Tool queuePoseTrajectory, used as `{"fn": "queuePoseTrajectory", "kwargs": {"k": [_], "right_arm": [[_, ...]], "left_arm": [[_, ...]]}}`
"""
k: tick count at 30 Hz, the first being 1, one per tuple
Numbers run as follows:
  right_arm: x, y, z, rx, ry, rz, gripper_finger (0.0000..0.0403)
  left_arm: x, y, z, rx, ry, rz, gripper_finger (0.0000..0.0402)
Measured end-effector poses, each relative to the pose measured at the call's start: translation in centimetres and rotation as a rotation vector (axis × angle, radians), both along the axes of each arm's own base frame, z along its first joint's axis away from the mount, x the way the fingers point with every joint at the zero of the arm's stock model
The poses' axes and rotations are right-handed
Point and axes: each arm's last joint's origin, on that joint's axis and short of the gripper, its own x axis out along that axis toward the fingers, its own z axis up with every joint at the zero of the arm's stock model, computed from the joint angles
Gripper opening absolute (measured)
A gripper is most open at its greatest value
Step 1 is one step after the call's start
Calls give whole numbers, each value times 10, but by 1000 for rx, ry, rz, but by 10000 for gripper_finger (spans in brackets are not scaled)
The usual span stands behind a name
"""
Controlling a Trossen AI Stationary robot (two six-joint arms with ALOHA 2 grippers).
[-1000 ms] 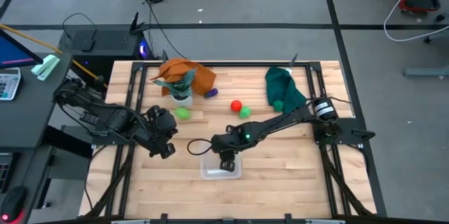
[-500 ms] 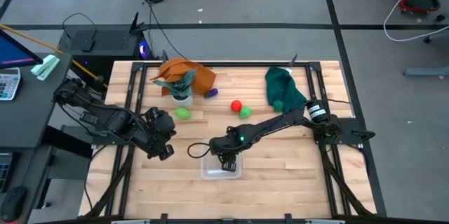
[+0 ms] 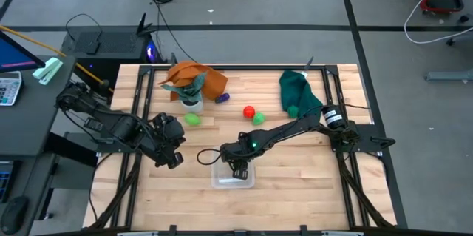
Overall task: Pick and placing Produce into tupperware
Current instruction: Put the lemon into the transparent bin, then put the melon into the transparent bin
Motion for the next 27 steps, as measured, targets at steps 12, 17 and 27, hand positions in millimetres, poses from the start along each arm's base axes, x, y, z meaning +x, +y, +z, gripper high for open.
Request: {"fn": "queuePoseTrajectory", "kwargs": {"k": [12,17,27], "right_arm": [[0,0,0,25,8,2,185],[0,0,0,46,13,4,193],[-4,-1,11,49,0,3,199]], "left_arm": [[0,0,0,-4,-1,6,16],[0,0,0,-4,-1,6,17],[0,0,0,-4,-1,5,17]]}}
